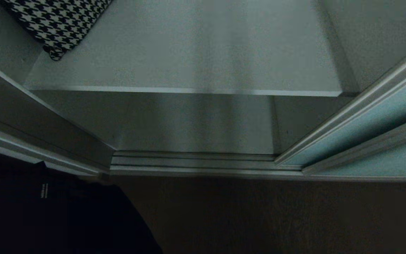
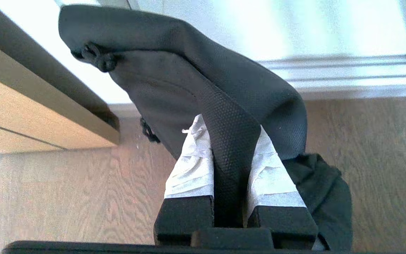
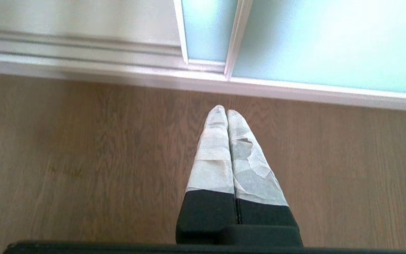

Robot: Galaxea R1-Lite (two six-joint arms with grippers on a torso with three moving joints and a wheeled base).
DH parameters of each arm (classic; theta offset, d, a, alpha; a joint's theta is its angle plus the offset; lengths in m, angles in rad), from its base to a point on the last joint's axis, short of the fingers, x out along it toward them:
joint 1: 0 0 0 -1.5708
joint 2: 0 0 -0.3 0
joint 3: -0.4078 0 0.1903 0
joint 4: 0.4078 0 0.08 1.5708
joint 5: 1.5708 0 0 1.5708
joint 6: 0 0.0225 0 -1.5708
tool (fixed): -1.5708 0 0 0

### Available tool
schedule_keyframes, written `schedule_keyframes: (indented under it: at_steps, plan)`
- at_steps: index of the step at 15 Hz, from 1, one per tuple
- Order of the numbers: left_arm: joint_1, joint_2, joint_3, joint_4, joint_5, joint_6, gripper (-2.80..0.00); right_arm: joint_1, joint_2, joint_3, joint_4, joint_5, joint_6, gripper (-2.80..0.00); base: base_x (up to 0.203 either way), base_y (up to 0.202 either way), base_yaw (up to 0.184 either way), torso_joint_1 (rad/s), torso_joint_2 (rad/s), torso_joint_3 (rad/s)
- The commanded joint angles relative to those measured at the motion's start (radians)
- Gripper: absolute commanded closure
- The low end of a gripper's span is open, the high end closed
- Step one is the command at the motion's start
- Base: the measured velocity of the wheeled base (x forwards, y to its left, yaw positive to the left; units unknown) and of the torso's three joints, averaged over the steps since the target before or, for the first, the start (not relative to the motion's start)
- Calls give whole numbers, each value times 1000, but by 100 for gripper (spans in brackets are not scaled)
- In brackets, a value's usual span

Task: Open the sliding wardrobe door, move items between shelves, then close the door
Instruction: Place the bag on the higher shelf

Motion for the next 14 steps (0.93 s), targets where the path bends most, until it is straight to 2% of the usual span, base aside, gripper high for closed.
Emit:
schedule_keyframes:
  at_steps: [1,14]
  plan:
    - [1,5,0,-2,1,0,0,1,-3,0,0,0,1,0,0,0,0,-2,2,203]
    - [1,5,0,-2,-1,-2,0,1,-3,0,0,0,1,0,0,0,0,-2,2,203]
